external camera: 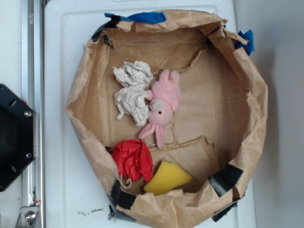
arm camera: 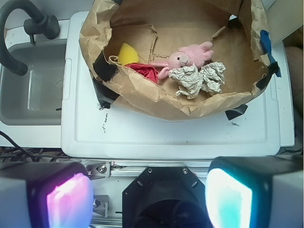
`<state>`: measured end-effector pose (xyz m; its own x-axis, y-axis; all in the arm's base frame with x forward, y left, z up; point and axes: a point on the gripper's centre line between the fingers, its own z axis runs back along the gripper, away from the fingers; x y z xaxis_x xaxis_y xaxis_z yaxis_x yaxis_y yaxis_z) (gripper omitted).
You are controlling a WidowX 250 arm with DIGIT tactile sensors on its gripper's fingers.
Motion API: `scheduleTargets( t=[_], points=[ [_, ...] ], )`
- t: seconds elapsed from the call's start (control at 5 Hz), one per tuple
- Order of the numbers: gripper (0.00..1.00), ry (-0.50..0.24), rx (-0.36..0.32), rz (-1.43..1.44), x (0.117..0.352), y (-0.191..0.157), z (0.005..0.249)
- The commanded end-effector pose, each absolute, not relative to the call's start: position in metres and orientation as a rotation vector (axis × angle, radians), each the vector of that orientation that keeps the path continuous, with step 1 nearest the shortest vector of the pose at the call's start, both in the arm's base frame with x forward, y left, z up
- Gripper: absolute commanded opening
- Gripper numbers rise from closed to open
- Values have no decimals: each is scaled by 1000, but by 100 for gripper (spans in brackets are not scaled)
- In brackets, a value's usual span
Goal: Grab the white paper.
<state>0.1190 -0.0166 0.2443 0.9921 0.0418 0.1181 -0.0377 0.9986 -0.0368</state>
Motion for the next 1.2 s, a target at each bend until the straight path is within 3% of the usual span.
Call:
scheduleTargets(
  t=[0.0, 0.4, 1.0],
  points=[
    [100, -119, -34, 40, 119, -17, 244],
    [100, -134, -10, 259, 181, -10, 225],
    [100, -183, -131, 931, 216, 13, 196]
  ],
)
